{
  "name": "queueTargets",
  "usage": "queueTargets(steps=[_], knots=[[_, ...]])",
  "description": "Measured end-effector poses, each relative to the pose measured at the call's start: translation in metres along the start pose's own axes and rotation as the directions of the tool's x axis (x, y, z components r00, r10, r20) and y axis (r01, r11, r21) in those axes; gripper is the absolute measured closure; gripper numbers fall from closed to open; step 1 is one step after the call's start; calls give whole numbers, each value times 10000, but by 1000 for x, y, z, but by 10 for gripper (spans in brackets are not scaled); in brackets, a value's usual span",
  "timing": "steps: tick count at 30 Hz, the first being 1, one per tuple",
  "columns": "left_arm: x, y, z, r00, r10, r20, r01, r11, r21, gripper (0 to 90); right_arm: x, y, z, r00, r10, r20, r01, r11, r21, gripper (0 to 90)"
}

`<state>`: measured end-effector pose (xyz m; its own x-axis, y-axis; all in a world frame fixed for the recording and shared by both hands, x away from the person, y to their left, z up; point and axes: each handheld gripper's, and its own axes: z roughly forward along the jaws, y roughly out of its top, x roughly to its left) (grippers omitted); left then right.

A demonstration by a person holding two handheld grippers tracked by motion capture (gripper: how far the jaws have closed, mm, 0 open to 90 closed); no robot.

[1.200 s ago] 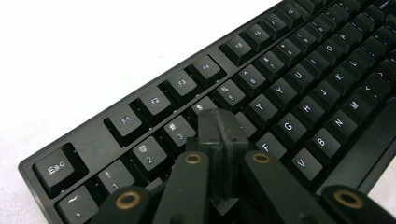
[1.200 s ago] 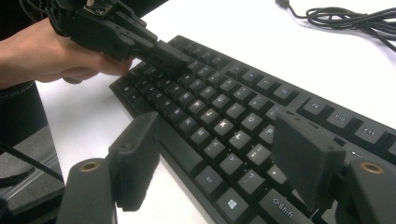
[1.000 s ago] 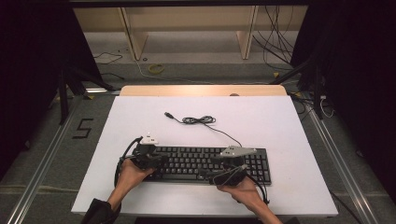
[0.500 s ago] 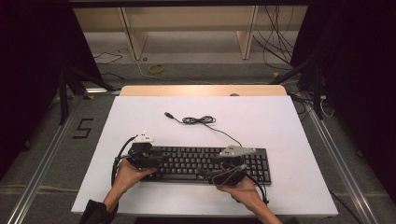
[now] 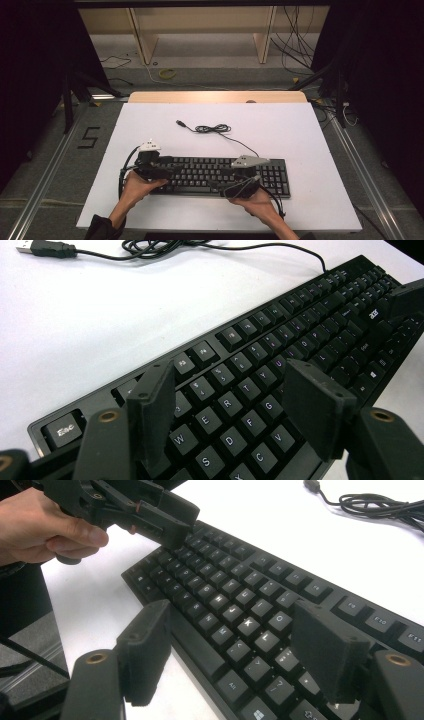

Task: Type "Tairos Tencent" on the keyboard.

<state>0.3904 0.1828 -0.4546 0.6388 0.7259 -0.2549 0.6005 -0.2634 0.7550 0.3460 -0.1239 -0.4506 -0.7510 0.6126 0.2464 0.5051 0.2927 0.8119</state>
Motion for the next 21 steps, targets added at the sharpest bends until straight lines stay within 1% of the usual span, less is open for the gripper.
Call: queueTargets(steps=[6, 9, 15, 21], knots=[[-1, 0, -1, 10000, 53, 23, -53, 10000, -32, 352, 2, 2, 5, 10000, -68, -59, 69, 10000, 30, 352], [-1, -1, -3, 10000, 52, 45, -52, 9999, -101, 344, 3, 3, 7, 9999, -93, -71, 93, 9999, 115, 381], [-3, -1, -6, 10000, 13, 71, -11, 9994, -341, 338, 4, 6, 13, 9998, -191, -116, 193, 9997, 177, 494], [-4, -4, -9, 10000, -7, 46, 9, 9984, -560, 336, 6, 6, 21, 9995, -312, 4, 312, 9985, 457, 610]])
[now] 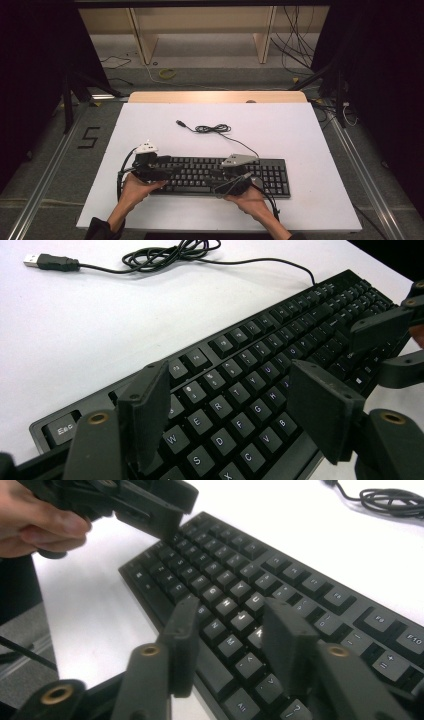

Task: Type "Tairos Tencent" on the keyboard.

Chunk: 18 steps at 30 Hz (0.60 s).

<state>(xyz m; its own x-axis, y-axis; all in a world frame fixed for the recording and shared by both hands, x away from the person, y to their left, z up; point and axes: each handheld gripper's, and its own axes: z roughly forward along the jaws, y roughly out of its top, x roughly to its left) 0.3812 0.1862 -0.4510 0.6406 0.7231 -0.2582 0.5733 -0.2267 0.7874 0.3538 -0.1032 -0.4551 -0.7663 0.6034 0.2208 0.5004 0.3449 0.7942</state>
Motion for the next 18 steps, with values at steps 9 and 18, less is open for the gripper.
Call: queueTargets(steps=[9, 18], knots=[[-2, -3, -3, 10000, 1, 63, 1, 9998, -220, 322, 3, 0, 13, 9997, -212, 108, 207, 9988, 436, 772], [-6, -9, -10, 9999, 30, 142, -22, 9984, -557, 309, 6, 1, 29, 9991, -414, 45, 409, 9964, 741, 897]])
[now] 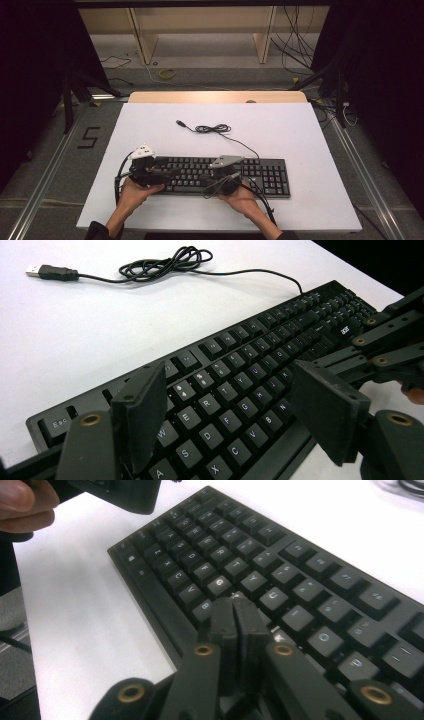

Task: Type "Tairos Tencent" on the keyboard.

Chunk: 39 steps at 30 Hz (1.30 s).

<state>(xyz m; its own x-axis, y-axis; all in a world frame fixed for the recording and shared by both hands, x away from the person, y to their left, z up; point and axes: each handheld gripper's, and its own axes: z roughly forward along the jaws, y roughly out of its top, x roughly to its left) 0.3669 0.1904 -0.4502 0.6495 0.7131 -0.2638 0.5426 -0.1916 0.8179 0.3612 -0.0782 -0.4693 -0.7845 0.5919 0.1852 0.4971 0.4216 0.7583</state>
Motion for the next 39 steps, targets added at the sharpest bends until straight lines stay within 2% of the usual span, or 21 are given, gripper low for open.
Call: queueTargets(steps=[9, 24, 29, 34, 39], knots=[[-5, -9, -6, 10000, -40, 36, 41, 9999, -122, 306, 6, 2, 13, 9998, -181, -29, 181, 9993, 312, 900], [-6, -12, -7, 10000, -26, -8, 26, 9999, -101, 307, 6, 0, 22, 9997, -208, 136, 199, 9977, 647, 900], [-5, -13, -7, 10000, -77, -22, 77, 9999, -108, 308, 6, -2, 23, 9996, -249, 163, 238, 9978, 623, 900], [-4, -12, -6, 10000, -33, -56, 32, 9999, -111, 309, 6, -1, 22, 9999, -67, 122, 59, 9983, 583, 900], [-3, -12, -5, 10000, -42, -72, 42, 10000, -81, 310, 3, 2, 13, 9999, 82, 75, -83, 9998, 152, 884]])
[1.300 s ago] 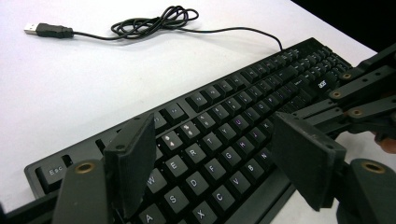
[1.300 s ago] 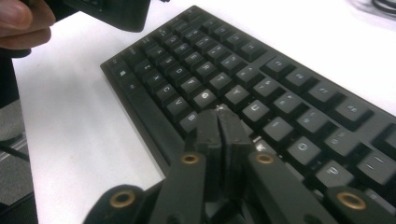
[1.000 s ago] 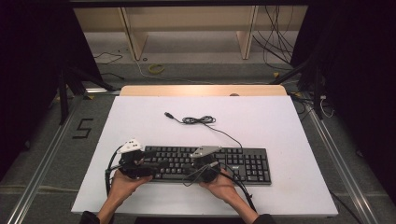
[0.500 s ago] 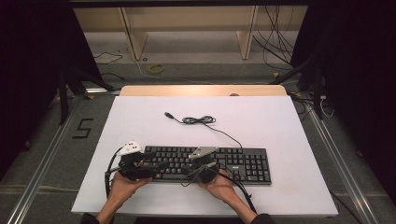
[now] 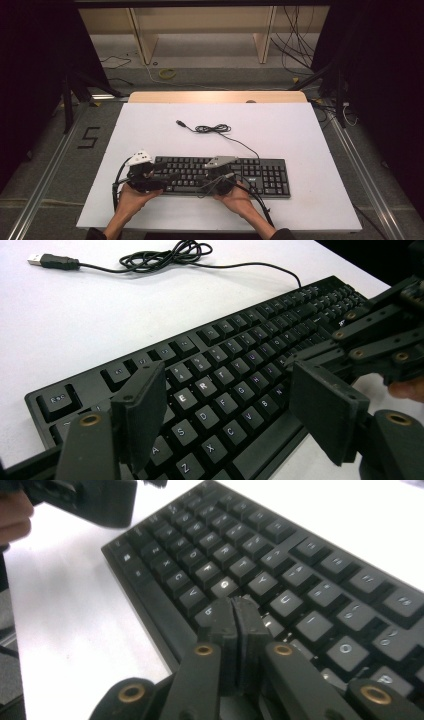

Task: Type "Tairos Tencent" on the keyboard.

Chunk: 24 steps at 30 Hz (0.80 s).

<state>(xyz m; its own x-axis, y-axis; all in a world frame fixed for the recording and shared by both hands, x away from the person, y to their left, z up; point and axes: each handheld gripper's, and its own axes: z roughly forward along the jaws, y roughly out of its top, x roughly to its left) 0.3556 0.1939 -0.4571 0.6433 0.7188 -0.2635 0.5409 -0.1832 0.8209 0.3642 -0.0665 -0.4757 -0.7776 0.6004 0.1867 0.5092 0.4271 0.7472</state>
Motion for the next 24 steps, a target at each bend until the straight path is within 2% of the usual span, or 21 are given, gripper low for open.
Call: queueTargets(steps=[9, 16, 24], knots=[[0, 0, 3, 10000, 44, 6, -44, 9999, 96, 311, -5, -3, -17, 9999, 121, -62, -123, 9993, -348, 807], [0, 1, 5, 9999, 103, 24, -103, 9998, 139, 314, -12, -7, -32, 9995, 287, -121, -295, 9973, -671, 635], [-1, 3, 8, 9998, 159, 139, -161, 9998, 153, 352, -17, -10, -47, 9994, 336, 10, -333, 9942, -1026, 524]])
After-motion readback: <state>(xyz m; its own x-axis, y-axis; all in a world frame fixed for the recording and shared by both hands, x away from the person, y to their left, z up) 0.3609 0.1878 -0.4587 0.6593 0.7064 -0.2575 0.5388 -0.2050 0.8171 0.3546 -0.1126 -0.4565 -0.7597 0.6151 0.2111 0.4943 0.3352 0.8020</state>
